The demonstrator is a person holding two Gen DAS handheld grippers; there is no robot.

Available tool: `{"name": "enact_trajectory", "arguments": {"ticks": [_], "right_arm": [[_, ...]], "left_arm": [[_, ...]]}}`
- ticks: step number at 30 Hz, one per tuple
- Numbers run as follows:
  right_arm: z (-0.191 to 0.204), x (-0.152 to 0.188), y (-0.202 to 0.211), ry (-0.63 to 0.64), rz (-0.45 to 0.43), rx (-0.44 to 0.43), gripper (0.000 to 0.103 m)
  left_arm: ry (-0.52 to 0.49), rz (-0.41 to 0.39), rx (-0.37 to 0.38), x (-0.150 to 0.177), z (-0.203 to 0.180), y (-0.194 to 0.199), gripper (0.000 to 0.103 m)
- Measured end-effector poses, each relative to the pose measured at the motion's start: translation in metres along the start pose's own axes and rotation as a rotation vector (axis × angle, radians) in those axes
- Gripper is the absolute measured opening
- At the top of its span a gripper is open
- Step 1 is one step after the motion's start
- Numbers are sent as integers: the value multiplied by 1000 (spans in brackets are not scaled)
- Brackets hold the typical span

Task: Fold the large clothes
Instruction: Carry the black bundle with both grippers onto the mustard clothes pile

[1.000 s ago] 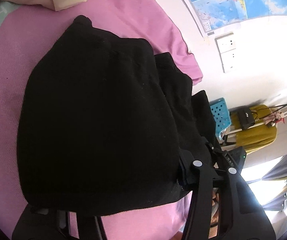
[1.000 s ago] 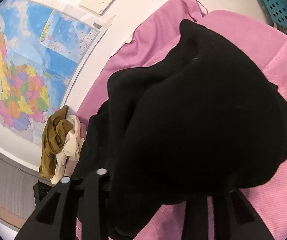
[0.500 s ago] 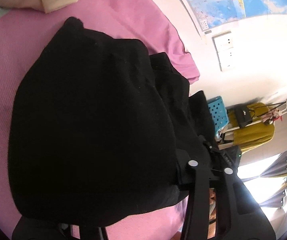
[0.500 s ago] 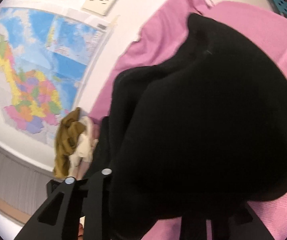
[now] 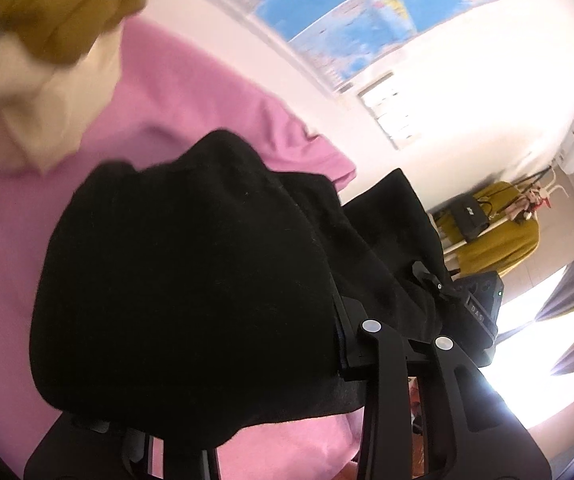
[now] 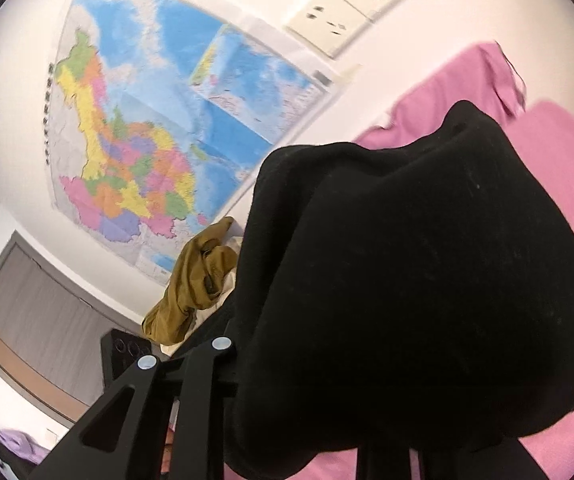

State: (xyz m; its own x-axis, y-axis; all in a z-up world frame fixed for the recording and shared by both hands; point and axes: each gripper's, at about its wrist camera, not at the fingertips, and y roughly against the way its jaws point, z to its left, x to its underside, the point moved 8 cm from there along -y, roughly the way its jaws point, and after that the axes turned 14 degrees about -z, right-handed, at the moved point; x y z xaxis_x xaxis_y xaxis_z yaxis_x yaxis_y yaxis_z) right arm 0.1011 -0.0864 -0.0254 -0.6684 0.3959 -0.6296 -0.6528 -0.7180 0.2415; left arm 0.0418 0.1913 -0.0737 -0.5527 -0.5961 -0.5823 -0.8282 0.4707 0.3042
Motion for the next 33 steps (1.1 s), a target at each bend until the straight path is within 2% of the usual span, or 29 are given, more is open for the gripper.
{"name": "enact_trajectory", "arguments": {"ticks": [7, 15, 20, 23, 30, 33], "right_arm": [[47, -34, -3, 84, -27, -71, 23], [127, -68, -28, 168, -42, -185, 23], [191, -89, -50, 234, -63, -273, 23], [228, -99, -66, 270, -75, -321, 23], [318, -117, -115, 330, -99, -438, 23], [350, -115, -144, 344, -90, -492, 23]], "left_arm": [[-80, -52, 27, -41, -38, 17, 32], [-195, -149, 15, -111, -75, 60, 32], [-293, -242, -30, -166, -98, 97, 32], [-308, -288, -50, -201, -104, 120, 32], [-329, -399, -117, -279, -101, 165, 32], [-340, -477, -161, -318, -91, 193, 32]]}}
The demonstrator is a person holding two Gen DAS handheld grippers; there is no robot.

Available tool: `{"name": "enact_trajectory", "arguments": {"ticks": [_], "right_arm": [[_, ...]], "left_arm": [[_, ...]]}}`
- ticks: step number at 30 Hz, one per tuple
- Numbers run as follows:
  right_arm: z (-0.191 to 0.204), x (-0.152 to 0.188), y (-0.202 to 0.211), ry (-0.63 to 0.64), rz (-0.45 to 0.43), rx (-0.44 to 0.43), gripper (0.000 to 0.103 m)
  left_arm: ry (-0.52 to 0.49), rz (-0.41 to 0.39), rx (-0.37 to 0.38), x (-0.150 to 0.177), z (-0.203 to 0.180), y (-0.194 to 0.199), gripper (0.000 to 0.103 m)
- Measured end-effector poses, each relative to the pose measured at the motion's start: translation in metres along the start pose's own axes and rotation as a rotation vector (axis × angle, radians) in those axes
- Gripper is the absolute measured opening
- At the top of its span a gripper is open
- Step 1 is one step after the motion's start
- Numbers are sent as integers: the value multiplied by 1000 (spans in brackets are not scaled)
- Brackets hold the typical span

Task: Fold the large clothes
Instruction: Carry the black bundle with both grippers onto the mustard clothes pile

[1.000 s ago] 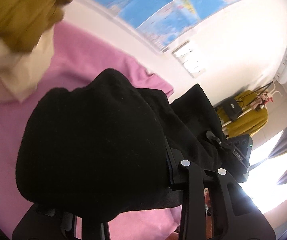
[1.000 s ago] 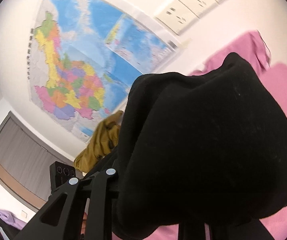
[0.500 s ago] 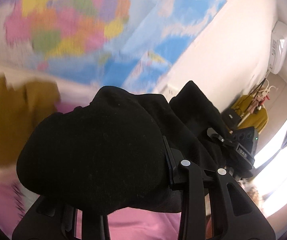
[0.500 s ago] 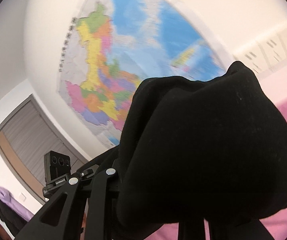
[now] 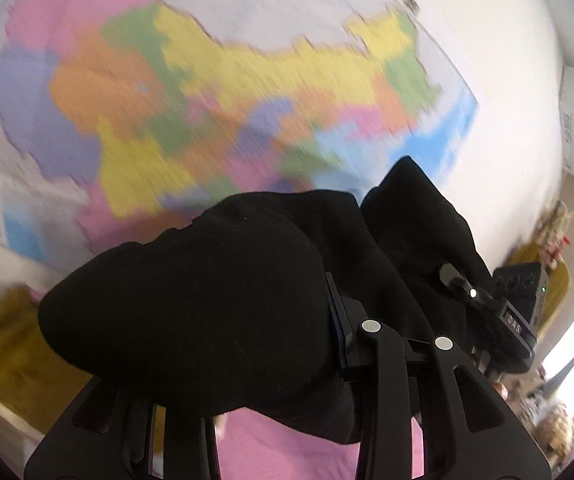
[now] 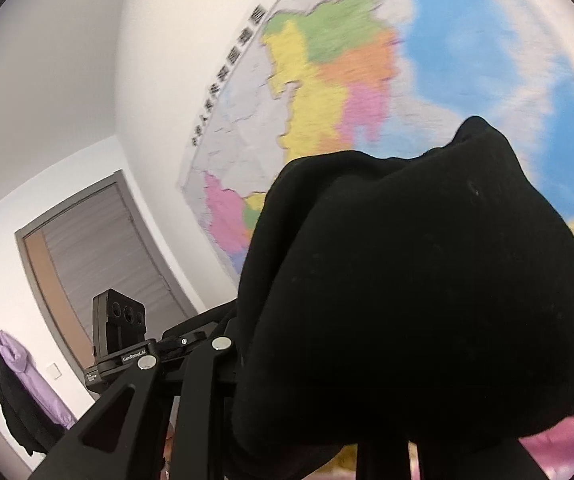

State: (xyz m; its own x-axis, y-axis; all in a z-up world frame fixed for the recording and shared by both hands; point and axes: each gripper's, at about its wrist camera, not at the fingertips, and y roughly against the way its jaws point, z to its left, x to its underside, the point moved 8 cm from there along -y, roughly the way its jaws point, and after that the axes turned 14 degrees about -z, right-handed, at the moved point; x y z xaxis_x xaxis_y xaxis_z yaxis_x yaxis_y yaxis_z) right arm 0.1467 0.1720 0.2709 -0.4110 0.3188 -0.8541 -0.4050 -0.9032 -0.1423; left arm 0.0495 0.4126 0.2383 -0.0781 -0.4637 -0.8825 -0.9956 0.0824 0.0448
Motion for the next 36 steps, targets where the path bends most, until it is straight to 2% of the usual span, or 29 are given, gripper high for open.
{"name": "enact_trajectory", "arguments": {"ticks": [6, 9, 11, 13, 15, 16, 18, 20, 23, 27, 29, 30, 31, 32, 34, 36], "right_arm": [[20, 14, -101, -16, 3, -88, 23], [26, 43, -140, -18, 21, -133, 23], [24, 78, -156, -5, 69, -154, 23], [6, 140, -169, -25, 180, -133, 22], [-19, 204, -175, -62, 322, -76, 22], [-36, 243, -176, -102, 409, -38, 22], [-59, 300, -170, -202, 552, 3, 23], [-68, 324, -159, -258, 581, 12, 26], [-68, 322, -143, -312, 559, 9, 33], [-64, 307, -121, -348, 538, 5, 55], [-68, 300, -109, -351, 524, 22, 55], [-70, 296, -102, -341, 515, 34, 54], [-73, 292, -97, -330, 512, 43, 41], [-75, 290, -95, -320, 516, 53, 32], [-76, 292, -88, -338, 537, 55, 23], [-77, 293, -83, -337, 535, 57, 19]], "left_arm": [[-13, -90, -140, -56, 76, 6, 32], [-1, -123, -204, -68, 125, 15, 32], [-6, -155, -267, -60, 164, 25, 32], [24, -130, -315, -33, 207, 29, 32], [87, -50, -375, 11, 259, 28, 32], [135, 22, -424, 45, 292, 27, 32], [226, 110, -465, 96, 335, 29, 32], [259, 120, -452, 118, 348, 34, 33], [239, 87, -423, 123, 342, 46, 38], [182, 108, -460, 125, 340, 52, 41], [170, 109, -476, 129, 335, 53, 42], [148, 112, -487, 130, 332, 53, 43], [136, 112, -496, 131, 332, 55, 43], [118, 111, -514, 131, 330, 56, 46], [82, 113, -551, 133, 326, 58, 50], [55, 118, -593, 135, 327, 59, 54]]}}
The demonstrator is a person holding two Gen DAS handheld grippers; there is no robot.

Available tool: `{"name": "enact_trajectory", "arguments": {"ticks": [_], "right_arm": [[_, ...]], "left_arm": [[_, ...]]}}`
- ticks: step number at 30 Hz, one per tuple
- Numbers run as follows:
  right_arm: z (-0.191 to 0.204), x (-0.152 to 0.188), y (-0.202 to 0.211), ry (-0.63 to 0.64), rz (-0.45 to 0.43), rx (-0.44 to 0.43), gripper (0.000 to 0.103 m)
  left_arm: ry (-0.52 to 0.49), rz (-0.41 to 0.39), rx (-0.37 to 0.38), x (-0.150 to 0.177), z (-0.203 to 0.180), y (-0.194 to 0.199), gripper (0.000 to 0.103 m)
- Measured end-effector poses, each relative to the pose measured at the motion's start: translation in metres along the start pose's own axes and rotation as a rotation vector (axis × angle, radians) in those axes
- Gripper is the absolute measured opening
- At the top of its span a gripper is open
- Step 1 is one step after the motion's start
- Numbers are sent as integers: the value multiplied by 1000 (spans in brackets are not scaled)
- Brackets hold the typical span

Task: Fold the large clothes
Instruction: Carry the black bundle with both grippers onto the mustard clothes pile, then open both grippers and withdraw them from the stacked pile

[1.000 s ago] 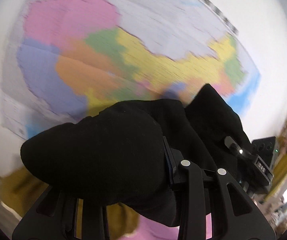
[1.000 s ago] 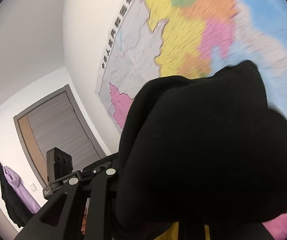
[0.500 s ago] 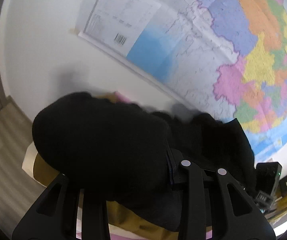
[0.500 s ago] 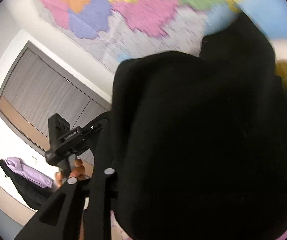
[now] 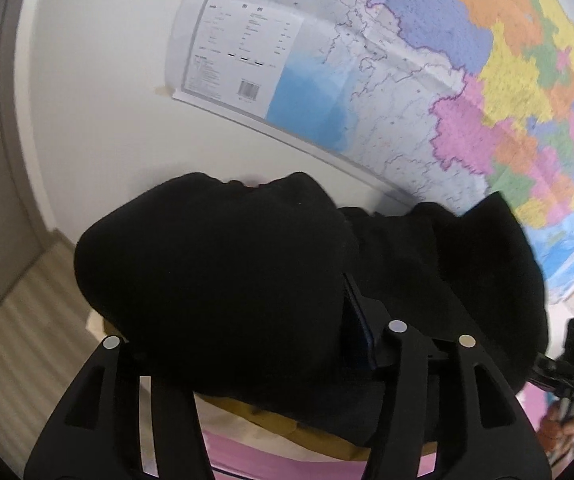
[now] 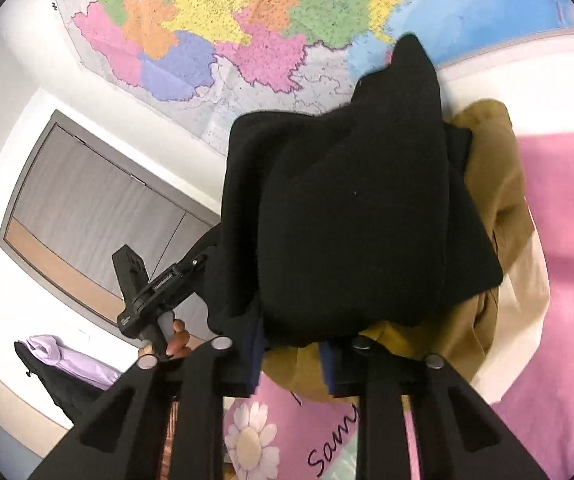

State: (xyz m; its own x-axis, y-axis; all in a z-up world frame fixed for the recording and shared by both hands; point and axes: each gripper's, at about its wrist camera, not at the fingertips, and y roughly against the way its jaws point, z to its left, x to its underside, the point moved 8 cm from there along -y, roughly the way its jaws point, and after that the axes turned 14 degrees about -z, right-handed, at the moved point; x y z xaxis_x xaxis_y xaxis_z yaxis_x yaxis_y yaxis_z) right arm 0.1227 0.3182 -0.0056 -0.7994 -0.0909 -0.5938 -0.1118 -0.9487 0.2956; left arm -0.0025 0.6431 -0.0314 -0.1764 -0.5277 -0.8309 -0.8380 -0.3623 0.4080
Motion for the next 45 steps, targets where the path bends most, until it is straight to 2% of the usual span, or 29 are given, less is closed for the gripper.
{"name": "enact_trajectory", "arguments": {"ticks": [4, 5, 6, 7, 8, 9, 10, 13, 15, 17, 19, 20, 22, 27, 31, 45], "right_arm": [[-3, 12, -7, 20, 5, 13, 18], [-8, 14, -6, 11, 18, 21, 19], [-8, 16, -4, 14, 19, 30, 22], [-7, 15, -4, 45, 17, 42, 24], [-6, 15, -1, 75, 10, 61, 25], [-2, 14, 3, 110, -4, 80, 32], [1, 13, 8, 139, -9, 85, 37], [17, 14, 25, 252, -6, 92, 40], [27, 14, 35, 349, -27, 125, 41], [43, 11, 41, 459, -58, 154, 48], [51, 7, 45, 533, -106, 179, 60], [55, 5, 42, 573, -126, 196, 61], [54, 0, 34, 622, -151, 243, 71], [33, -2, 5, 623, -137, 310, 71], [20, 6, -3, 673, -127, 387, 74], [50, 35, 19, 783, -180, 362, 93]], "left_arm": [[-17, -4, -64, 4, 6, 0, 59], [-28, -8, -98, 5, 8, 2, 69], [-48, -23, -127, 6, 9, 5, 74], [-61, -30, -131, 7, 9, 8, 74], [-76, -45, -147, 8, 9, 13, 78], [-96, -69, -173, 8, 9, 21, 85], [-115, -95, -187, 7, 8, 28, 86], [-153, -144, -208, 8, 3, 50, 90], [-190, -181, -208, 10, -7, 66, 94], [-237, -213, -208, 15, -22, 80, 98], [-265, -235, -207, 20, -35, 91, 98], [-273, -237, -199, 23, -42, 94, 98], [-269, -233, -190, 28, -53, 98, 98], [-292, -250, -186, 41, -76, 106, 98], [-289, -230, -182, 50, -85, 106, 98], [-217, -187, -221, 84, -94, 118, 98]]}}
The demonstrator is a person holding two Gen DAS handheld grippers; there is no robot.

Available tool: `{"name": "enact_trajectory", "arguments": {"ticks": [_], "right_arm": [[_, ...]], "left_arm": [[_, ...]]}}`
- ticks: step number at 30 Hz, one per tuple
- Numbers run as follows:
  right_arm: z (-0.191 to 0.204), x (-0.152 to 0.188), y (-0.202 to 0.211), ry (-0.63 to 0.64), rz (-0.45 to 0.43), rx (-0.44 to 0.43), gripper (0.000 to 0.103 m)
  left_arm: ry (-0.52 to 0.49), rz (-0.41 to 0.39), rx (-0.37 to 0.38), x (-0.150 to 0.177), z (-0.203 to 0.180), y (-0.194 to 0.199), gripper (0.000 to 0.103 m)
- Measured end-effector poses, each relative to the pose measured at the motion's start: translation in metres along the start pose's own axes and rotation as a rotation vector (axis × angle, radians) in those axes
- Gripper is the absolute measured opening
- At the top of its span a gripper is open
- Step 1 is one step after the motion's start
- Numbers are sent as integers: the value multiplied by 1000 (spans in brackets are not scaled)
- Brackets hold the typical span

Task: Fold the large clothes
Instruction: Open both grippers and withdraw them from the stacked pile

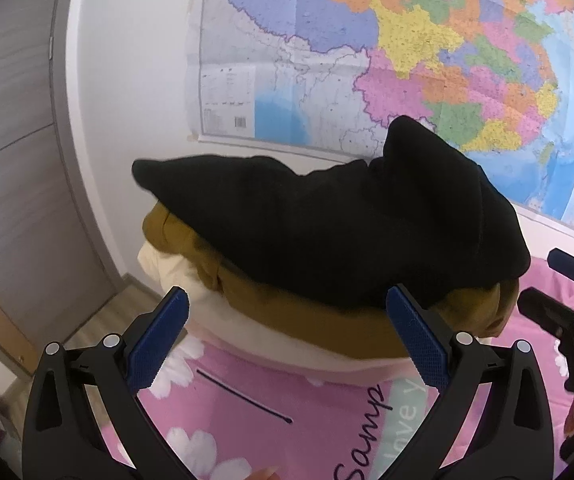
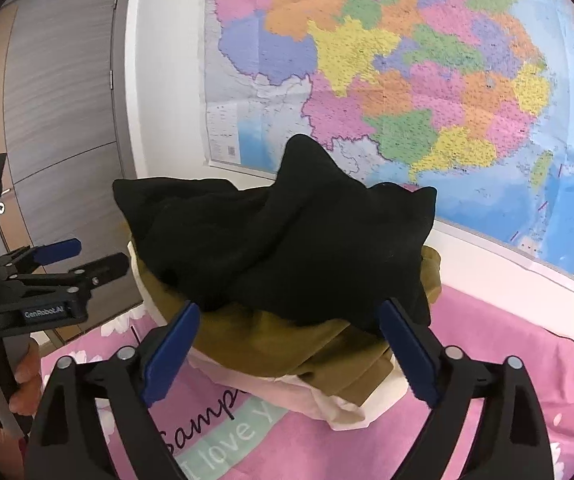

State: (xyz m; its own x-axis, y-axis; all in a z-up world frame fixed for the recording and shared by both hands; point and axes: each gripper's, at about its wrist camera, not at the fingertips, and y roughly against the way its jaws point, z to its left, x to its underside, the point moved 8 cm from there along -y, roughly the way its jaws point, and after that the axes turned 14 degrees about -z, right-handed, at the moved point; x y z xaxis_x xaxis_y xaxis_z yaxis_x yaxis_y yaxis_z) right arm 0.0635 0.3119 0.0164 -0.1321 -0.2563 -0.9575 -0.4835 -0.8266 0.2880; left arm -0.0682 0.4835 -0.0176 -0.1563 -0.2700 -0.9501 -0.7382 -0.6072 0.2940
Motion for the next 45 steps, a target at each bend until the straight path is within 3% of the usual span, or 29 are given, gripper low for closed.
{"name": "enact_trajectory", "arguments": {"ticks": [13, 45], "right_arm": [[18, 20, 38, -23, -15, -4, 97], [42, 44, 100, -11, -63, -15, 97]], "left_arm": [[17, 34, -71, 28, 2, 36, 98], [-26, -36, -162, 48, -10, 114, 98]]}}
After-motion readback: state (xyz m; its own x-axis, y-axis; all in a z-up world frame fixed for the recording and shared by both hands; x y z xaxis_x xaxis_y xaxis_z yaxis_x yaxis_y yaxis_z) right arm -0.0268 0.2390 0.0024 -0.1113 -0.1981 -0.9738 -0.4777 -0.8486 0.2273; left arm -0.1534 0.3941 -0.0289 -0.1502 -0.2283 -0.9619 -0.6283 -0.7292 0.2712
